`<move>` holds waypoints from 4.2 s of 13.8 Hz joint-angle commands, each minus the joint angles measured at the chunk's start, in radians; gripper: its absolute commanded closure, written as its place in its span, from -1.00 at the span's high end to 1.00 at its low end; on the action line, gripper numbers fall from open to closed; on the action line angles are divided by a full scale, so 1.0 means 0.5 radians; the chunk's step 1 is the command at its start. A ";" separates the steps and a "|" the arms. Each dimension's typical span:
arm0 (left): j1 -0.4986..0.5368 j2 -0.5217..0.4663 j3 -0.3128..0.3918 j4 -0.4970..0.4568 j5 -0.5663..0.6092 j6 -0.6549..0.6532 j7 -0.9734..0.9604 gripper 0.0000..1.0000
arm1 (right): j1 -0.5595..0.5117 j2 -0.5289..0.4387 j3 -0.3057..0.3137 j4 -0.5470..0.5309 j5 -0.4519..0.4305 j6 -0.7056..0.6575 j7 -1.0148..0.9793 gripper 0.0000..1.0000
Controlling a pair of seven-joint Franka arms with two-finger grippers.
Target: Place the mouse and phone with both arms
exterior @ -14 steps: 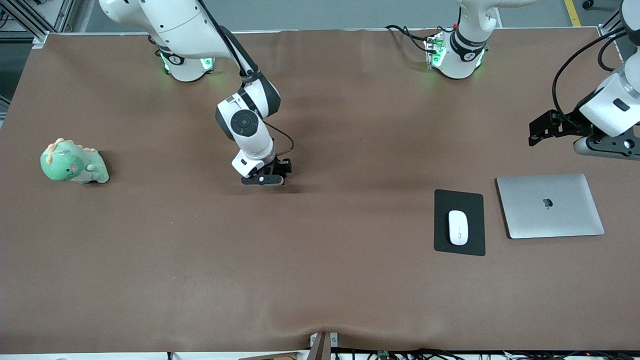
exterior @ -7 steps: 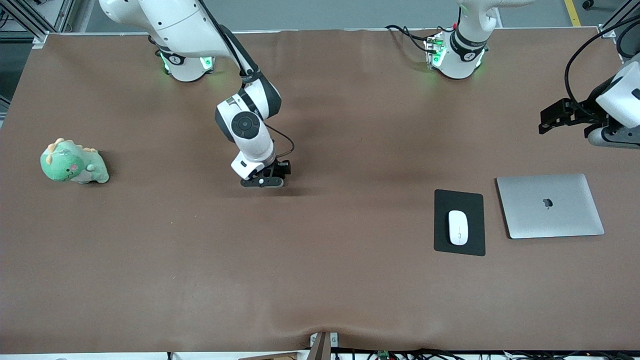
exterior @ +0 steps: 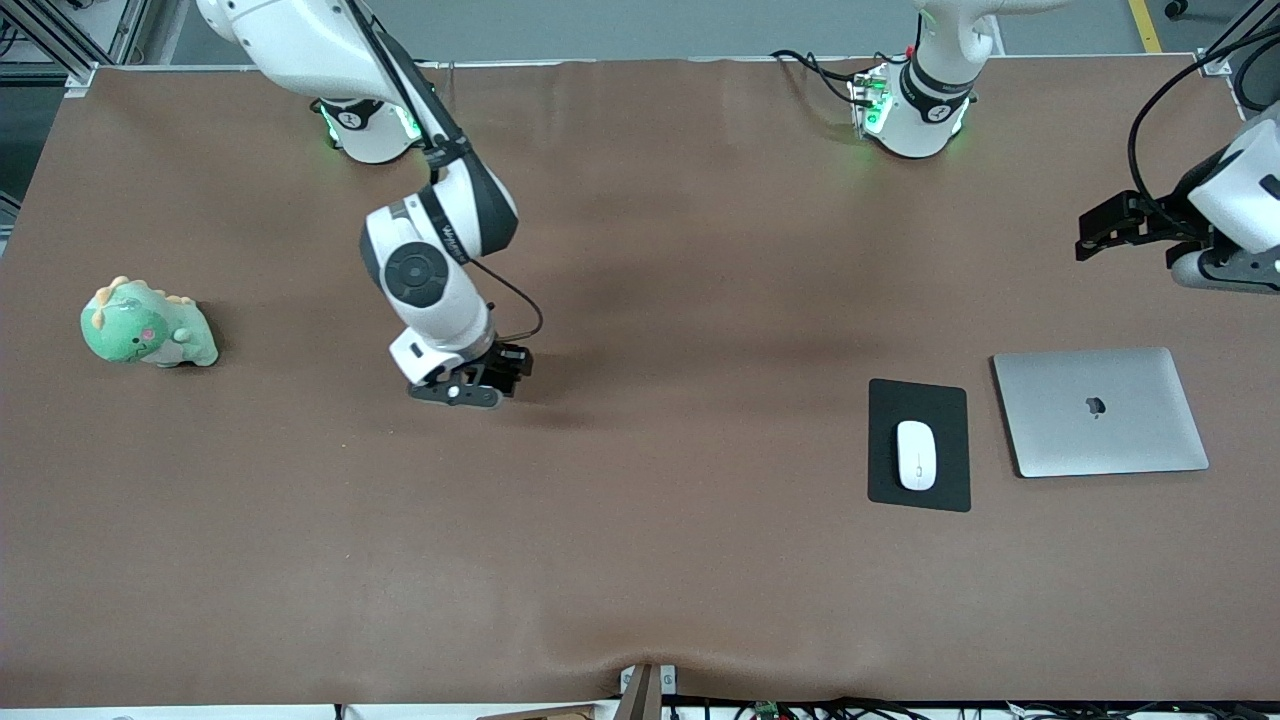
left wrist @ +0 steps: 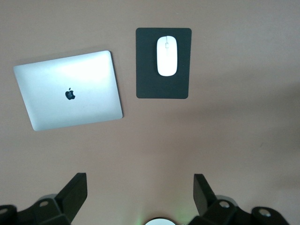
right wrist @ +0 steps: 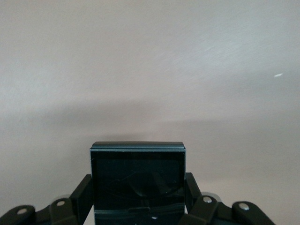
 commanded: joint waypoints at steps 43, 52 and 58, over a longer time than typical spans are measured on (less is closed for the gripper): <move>0.008 0.040 -0.026 0.033 0.003 0.044 0.029 1.00 | -1.260 -0.179 0.040 -0.694 -0.190 0.740 -1.250 1.00; 0.005 0.043 -0.026 0.033 0.006 0.044 0.017 1.00 | -1.140 0.069 0.040 0.661 -0.184 -0.522 -1.256 1.00; 0.005 0.046 -0.026 0.033 0.006 0.044 0.011 1.00 | -1.005 0.070 0.037 1.398 -0.284 -1.268 -1.256 1.00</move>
